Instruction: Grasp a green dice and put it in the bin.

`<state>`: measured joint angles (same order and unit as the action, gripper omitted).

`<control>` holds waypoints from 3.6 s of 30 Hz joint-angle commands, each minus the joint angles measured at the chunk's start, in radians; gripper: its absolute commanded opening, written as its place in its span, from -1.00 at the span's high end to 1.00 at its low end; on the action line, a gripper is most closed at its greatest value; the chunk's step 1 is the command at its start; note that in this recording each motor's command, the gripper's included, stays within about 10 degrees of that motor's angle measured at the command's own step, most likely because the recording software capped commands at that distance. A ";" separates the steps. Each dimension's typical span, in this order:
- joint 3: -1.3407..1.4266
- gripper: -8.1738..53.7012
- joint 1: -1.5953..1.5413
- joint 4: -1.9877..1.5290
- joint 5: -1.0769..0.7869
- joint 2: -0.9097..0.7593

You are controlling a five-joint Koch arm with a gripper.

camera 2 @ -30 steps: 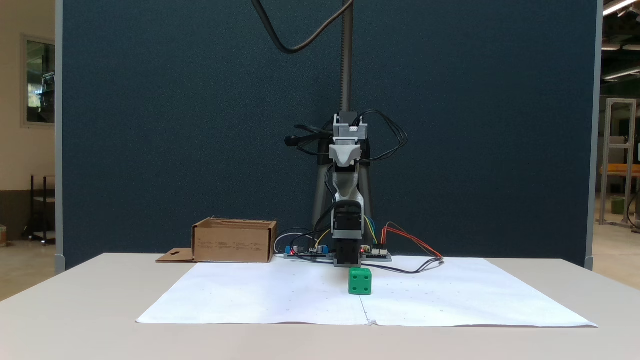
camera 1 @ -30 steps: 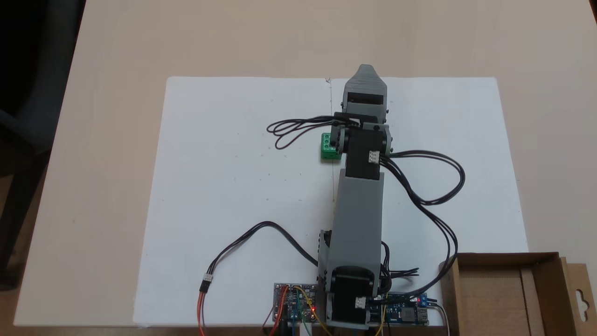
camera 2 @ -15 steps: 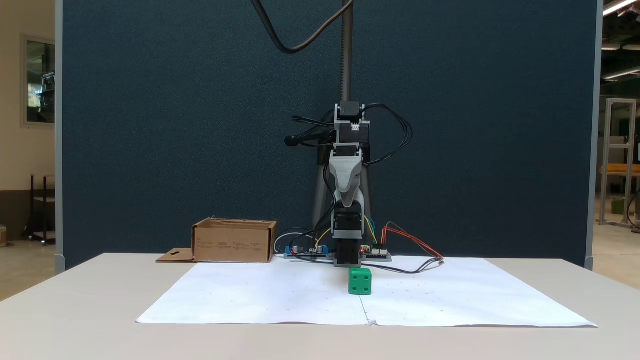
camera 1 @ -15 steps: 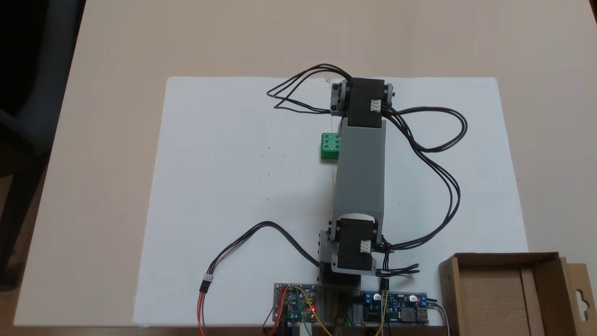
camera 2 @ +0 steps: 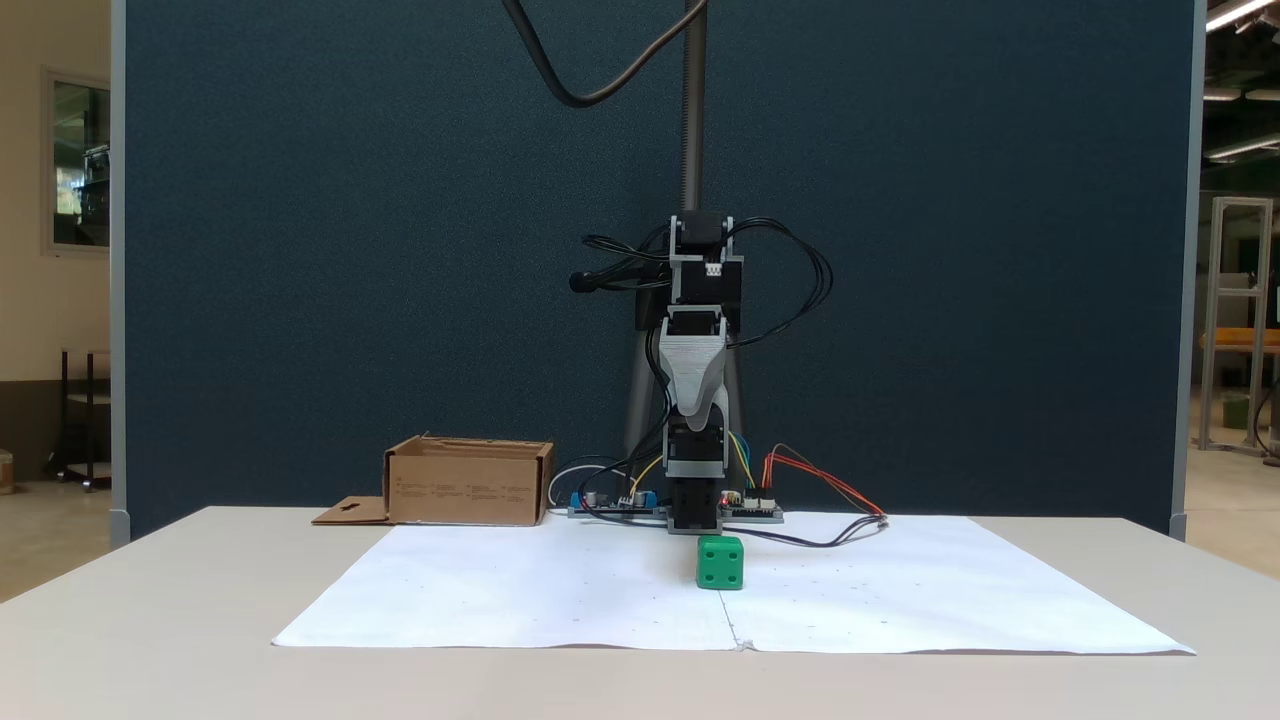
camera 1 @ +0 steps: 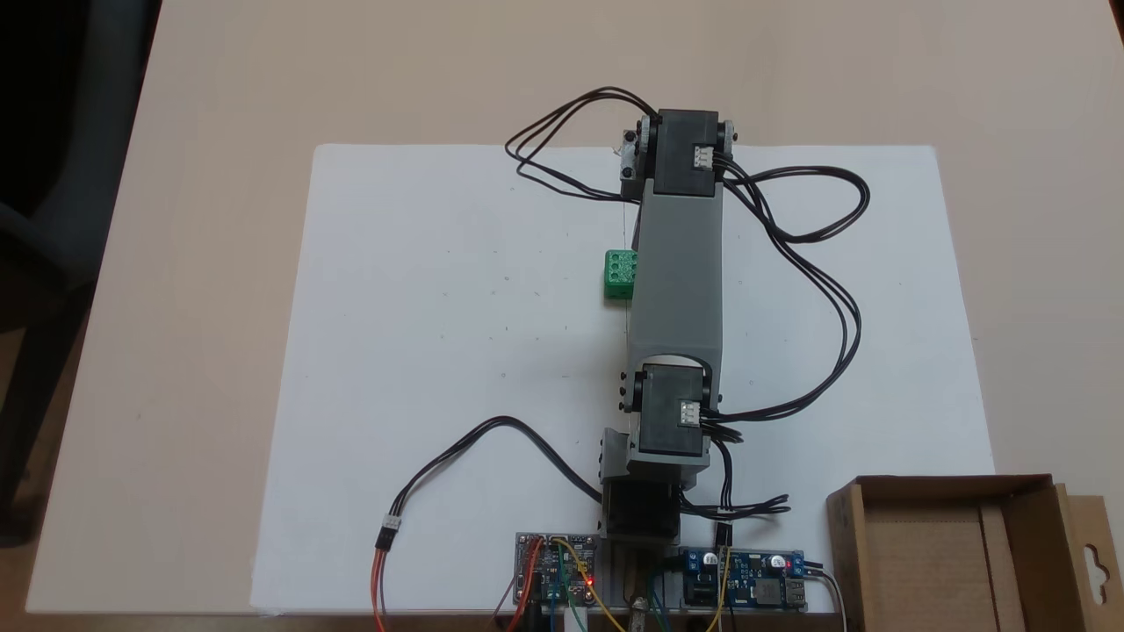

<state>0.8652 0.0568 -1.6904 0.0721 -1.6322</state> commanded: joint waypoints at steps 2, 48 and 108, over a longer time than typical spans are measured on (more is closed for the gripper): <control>-0.046 -0.66 -0.014 -0.081 0.071 -0.018; 0.357 -0.66 -0.114 0.245 0.078 -0.017; 0.615 -0.52 -0.127 0.701 0.094 0.169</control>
<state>1.4895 -0.0598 -0.9894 0.1089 -1.4404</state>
